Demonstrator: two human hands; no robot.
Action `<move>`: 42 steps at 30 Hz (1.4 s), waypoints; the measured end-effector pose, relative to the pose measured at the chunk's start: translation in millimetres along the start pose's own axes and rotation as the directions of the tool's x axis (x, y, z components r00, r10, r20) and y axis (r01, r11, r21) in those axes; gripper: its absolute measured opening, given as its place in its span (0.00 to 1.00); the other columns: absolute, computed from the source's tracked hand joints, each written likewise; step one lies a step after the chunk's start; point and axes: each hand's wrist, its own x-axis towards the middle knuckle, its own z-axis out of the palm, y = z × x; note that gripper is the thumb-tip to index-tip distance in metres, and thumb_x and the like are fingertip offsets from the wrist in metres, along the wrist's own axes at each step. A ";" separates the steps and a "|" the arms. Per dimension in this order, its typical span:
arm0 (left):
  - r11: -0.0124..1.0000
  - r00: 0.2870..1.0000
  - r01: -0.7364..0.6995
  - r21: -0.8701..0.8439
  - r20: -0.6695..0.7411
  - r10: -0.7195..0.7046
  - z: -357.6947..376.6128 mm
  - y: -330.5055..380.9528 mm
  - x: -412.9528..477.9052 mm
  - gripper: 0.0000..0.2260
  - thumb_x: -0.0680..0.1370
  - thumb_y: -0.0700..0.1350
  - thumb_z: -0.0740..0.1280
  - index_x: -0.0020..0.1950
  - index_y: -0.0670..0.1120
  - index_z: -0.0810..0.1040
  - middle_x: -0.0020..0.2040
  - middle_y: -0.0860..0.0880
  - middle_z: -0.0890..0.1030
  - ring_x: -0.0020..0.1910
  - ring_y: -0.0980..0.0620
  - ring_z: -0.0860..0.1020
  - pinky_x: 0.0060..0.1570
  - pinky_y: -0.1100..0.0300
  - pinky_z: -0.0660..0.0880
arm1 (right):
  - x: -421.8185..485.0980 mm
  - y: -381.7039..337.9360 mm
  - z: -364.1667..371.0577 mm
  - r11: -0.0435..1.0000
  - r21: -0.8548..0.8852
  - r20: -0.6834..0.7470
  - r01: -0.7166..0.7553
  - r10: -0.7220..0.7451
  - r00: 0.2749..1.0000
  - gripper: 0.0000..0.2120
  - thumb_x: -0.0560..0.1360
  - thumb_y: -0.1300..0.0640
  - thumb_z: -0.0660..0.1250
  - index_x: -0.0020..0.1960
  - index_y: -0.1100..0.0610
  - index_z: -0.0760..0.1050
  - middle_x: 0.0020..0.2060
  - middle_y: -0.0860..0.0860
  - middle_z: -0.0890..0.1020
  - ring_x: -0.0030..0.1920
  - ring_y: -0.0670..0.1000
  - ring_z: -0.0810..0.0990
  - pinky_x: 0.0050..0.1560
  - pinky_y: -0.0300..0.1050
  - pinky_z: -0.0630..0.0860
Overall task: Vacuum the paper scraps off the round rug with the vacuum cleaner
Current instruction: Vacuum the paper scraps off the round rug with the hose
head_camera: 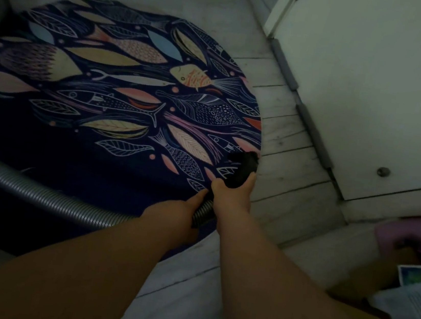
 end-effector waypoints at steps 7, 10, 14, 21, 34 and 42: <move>0.996 0.997 0.073 -0.042 -0.015 -0.073 -5.3 -47.2 -37.3 0.41 0.78 0.50 0.64 0.75 0.58 0.33 0.56 0.45 0.77 0.49 0.48 0.76 0.47 0.55 0.74 | -32.9 0.5 50.7 1.000 0.001 0.072 0.027 -0.027 0.997 0.43 0.78 0.54 0.66 0.80 0.40 0.40 0.69 0.56 0.70 0.51 0.55 0.74 0.53 0.55 0.77; 0.986 0.991 0.136 -0.091 -0.002 -0.137 -10.1 -76.6 -57.6 0.42 0.77 0.51 0.64 0.75 0.59 0.33 0.57 0.45 0.78 0.51 0.47 0.77 0.53 0.51 0.75 | -50.2 -2.2 82.1 0.999 0.004 0.141 0.046 -0.047 0.989 0.44 0.77 0.56 0.67 0.80 0.39 0.41 0.70 0.56 0.70 0.49 0.53 0.75 0.54 0.56 0.77; 0.969 0.980 0.191 -0.156 -0.031 -0.198 -12.5 -109.0 -82.3 0.40 0.78 0.51 0.63 0.75 0.60 0.33 0.55 0.46 0.78 0.48 0.48 0.77 0.51 0.52 0.76 | -69.6 -7.3 118.3 0.996 -0.043 0.213 0.075 -0.064 0.975 0.44 0.77 0.56 0.67 0.80 0.37 0.41 0.67 0.55 0.72 0.45 0.51 0.75 0.54 0.55 0.77; 0.911 0.948 0.300 -0.284 -0.013 -0.317 -14.3 -158.4 -120.0 0.41 0.77 0.52 0.64 0.75 0.60 0.34 0.56 0.45 0.77 0.49 0.47 0.77 0.52 0.52 0.76 | -105.2 -15.1 176.6 0.975 -0.179 0.329 0.132 -0.067 0.942 0.44 0.77 0.55 0.67 0.80 0.38 0.39 0.67 0.55 0.72 0.45 0.52 0.76 0.55 0.56 0.78; 0.751 0.898 0.336 -0.569 -0.046 -0.437 -5.0 -223.8 -196.4 0.43 0.76 0.49 0.66 0.76 0.59 0.35 0.61 0.48 0.76 0.52 0.50 0.77 0.53 0.55 0.75 | -167.5 -7.0 261.8 0.921 -0.277 0.541 0.275 -0.087 0.837 0.45 0.76 0.55 0.68 0.79 0.37 0.41 0.60 0.52 0.75 0.50 0.53 0.78 0.58 0.55 0.78; 0.703 0.868 0.375 -0.604 -0.036 -0.495 15.8 -242.0 -239.8 0.42 0.76 0.49 0.65 0.76 0.58 0.34 0.59 0.50 0.76 0.44 0.55 0.73 0.44 0.62 0.69 | -205.0 15.2 288.9 0.890 -0.344 0.633 0.301 -0.017 0.774 0.46 0.72 0.52 0.70 0.77 0.31 0.44 0.64 0.51 0.75 0.56 0.55 0.78 0.61 0.56 0.77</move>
